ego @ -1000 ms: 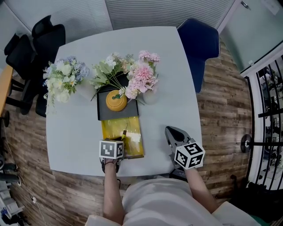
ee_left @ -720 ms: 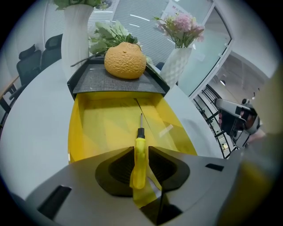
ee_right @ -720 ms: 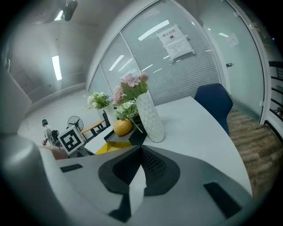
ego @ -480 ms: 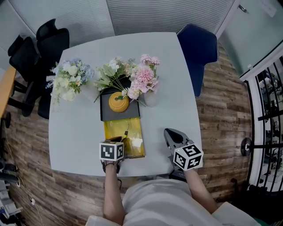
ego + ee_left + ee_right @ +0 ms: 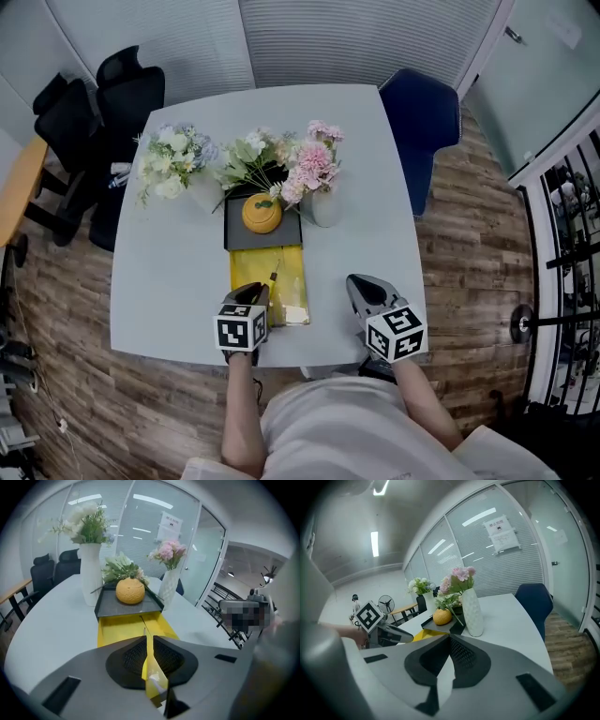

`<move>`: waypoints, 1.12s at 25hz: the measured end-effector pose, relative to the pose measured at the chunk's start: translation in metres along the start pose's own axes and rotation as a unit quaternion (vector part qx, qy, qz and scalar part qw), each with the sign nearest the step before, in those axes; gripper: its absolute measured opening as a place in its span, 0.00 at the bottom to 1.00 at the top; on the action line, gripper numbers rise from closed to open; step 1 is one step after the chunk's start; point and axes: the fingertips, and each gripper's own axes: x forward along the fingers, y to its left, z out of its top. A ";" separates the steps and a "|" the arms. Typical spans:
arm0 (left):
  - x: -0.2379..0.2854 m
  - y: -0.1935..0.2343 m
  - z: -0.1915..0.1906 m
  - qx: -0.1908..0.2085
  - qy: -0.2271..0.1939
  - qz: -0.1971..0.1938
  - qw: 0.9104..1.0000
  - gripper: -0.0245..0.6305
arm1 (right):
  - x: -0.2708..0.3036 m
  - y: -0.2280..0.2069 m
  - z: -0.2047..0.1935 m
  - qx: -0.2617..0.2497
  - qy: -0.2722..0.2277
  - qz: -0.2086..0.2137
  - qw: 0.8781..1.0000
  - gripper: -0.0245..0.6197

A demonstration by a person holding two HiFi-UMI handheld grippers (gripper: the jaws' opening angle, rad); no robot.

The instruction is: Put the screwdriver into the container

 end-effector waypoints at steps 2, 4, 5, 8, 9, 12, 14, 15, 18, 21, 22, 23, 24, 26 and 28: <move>-0.011 -0.003 0.007 0.006 -0.029 0.007 1.000 0.07 | -0.005 0.004 -0.001 -0.014 0.001 -0.001 1.000 0.06; -0.023 -0.006 0.014 0.009 -0.059 0.010 0.998 0.06 | -0.012 0.008 -0.002 -0.022 -0.002 -0.002 1.000 0.06; -0.030 -0.008 0.018 0.008 -0.076 0.010 0.997 0.06 | -0.015 0.009 -0.002 -0.025 -0.004 -0.002 1.000 0.06; -0.055 -0.014 0.033 -0.004 -0.144 0.000 0.990 0.05 | -0.023 0.016 0.000 -0.032 -0.013 -0.001 0.999 0.06; -0.064 -0.016 0.038 -0.010 -0.170 -0.003 0.985 0.05 | -0.025 0.019 0.001 -0.035 -0.017 0.000 0.999 0.06; -0.084 -0.020 0.045 -0.022 -0.223 -0.004 0.975 0.05 | -0.029 0.026 0.006 -0.042 -0.030 0.001 0.999 0.06; -0.092 -0.022 0.045 -0.024 -0.237 -0.002 0.971 0.04 | -0.031 0.031 0.009 -0.046 -0.038 0.002 0.998 0.06; -0.095 -0.022 0.045 -0.025 -0.241 -0.002 0.970 0.04 | -0.033 0.033 0.010 -0.047 -0.041 0.003 0.998 0.06; -0.101 -0.023 0.043 -0.027 -0.244 -0.001 0.969 0.04 | -0.035 0.038 0.011 -0.047 -0.045 0.006 0.998 0.06; -0.105 -0.021 0.039 -0.028 -0.246 0.002 0.969 0.04 | -0.036 0.042 0.009 -0.047 -0.046 0.009 0.998 0.06; -0.106 -0.021 0.037 -0.028 -0.245 0.003 0.969 0.04 | -0.037 0.043 0.009 -0.047 -0.047 0.010 0.998 0.06; -0.107 -0.020 0.036 -0.029 -0.245 0.004 0.969 0.04 | -0.037 0.044 0.009 -0.047 -0.047 0.011 0.998 0.06; -0.107 -0.019 0.035 -0.030 -0.245 0.004 0.969 0.04 | -0.037 0.045 0.009 -0.047 -0.048 0.011 0.998 0.06; -0.108 -0.018 0.035 -0.031 -0.245 0.004 0.969 0.04 | -0.038 0.045 0.010 -0.047 -0.048 0.011 0.998 0.06; -0.107 -0.019 0.035 -0.030 -0.245 0.003 0.969 0.04 | -0.038 0.044 0.010 -0.046 -0.049 0.009 0.998 0.06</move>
